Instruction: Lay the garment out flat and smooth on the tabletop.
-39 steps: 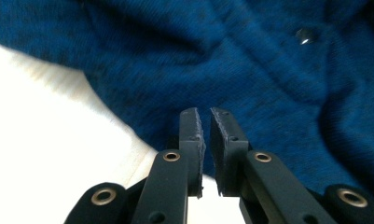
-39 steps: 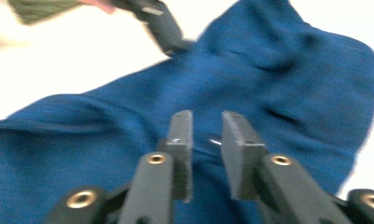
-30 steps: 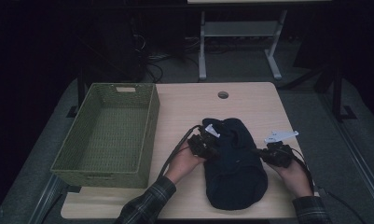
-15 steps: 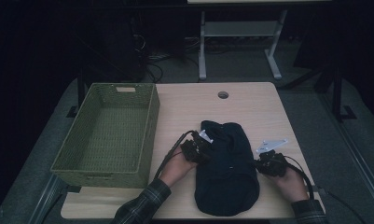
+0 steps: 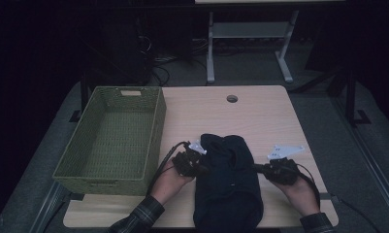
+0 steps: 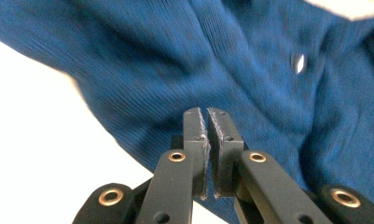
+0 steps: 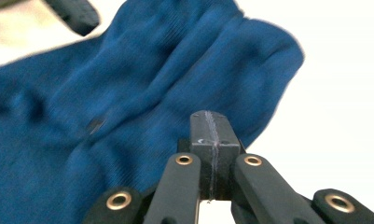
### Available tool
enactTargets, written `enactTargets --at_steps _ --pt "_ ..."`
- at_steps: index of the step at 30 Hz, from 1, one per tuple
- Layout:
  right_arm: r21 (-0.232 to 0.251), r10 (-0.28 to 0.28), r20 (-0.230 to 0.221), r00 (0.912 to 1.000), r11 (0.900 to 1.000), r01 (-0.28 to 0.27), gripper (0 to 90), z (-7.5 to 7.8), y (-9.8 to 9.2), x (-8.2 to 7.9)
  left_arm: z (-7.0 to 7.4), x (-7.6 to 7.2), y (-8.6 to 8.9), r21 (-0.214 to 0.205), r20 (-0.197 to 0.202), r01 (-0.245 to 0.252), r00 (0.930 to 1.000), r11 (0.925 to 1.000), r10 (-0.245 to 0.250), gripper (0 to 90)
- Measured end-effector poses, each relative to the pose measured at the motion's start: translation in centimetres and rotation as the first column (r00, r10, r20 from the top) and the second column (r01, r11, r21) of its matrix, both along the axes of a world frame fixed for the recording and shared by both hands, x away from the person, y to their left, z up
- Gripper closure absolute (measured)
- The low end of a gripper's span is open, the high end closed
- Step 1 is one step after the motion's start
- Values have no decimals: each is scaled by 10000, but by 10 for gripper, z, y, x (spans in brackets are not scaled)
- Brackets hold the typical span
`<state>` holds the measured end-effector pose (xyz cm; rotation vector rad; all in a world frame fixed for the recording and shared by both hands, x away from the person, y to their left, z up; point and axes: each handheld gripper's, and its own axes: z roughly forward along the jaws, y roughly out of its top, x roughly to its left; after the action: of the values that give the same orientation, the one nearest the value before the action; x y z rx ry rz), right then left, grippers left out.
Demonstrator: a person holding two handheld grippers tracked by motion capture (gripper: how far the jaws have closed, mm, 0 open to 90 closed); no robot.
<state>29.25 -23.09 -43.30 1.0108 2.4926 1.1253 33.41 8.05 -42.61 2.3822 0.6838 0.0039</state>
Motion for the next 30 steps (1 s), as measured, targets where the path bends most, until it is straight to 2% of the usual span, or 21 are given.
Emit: enactTargets --at_steps 1,2,3,5,6,8,9,10,11,12,14,15,17,19,20,23,26,28,30 --pt "0 0 0 10000 10000 0 900 0 0 0 0 0 0 0 0 0 10000 10000 0 861" --pt "87 -344 194 9992 9994 343 900 7 -1 12 5 3 -1 -143 119 -97 9999 9999 99 861" --pt "134 -446 301 9986 9989 442 900 8 -2 19 9 6 -2 -183 254 -175 9995 9997 179 861" --pt "184 -620 207 9979 9979 616 900 8 -1 34 12 17 -9 -177 586 -455 9972 9988 465 862" --pt "122 -692 146 9975 9975 691 900 5 0 41 12 17 -9 -177 586 -455 9972 9988 465 862" --pt "200 -831 -63 9965 9963 832 900 -2 3 54 3 29 -16 291 847 -688 9942 9972 661 862" --pt "178 -890 -248 9957 9958 895 900 -8 4 60 3 29 -16 291 847 -688 9942 9972 661 863" --pt "77 -934 -490 9944 9956 939 900 -15 7 64 -7 38 -18 609 809 -829 9937 9947 779 864" --pt "-158 -926 -607 9939 9957 918 900 -21 9 68 -7 38 -18 609 809 -829 9937 9947 779 868" --pt "-315 -943 -791 9924 9953 921 900 -27 12 71 -18 45 -20 1155 836 -940 9929 9888 847 870" --pt "-431 -973 -867 9915 9947 938 900 -31 13 73 -23 48 -18 1147 746 -967 9933 9887 885 870" --pt "-629 -1115 -743 9910 9923 1070 900 -33 13 76 -24 50 -17 1050 662 -990 9935 9895 924 882" --pt "-768 -1236 -596 9905 9899 1189 900 -33 12 77 -25 53 -15 1337 738 -1087 9923 9850 995 898" --pt "-908 -1392 -436 9893 9867 1348 900 -33 9 78 -25 54 -13 1231 581 -1146 9924 9858 1081 899" --pt "-1314 -1569 -174 9875 9794 1533 900 -34 8 78 -25 53 -12 1235 609 -1175 9920 9854 1106 900" --pt "-1234 -1572 -226 9873 9805 1532 900 -34 6 78 -24 49 -11 1390 675 -1118 9924 9840 1032 899" --pt "-1113 -1419 -276 9895 9841 1380 900 -32 7 77 -25 47 -7 1097 430 -1089 9936 9880 1048 898" --pt "-1054 -1384 -220 9901 9852 1354 900 -31 7 76 -25 48 -6 1083 378 -1023 9944 9888 987 898" --pt "-775 -1321 -56 9912 9883 1313 900 -26 7 75 -24 49 -5 990 339 -1071 9940 9893 1042 854"
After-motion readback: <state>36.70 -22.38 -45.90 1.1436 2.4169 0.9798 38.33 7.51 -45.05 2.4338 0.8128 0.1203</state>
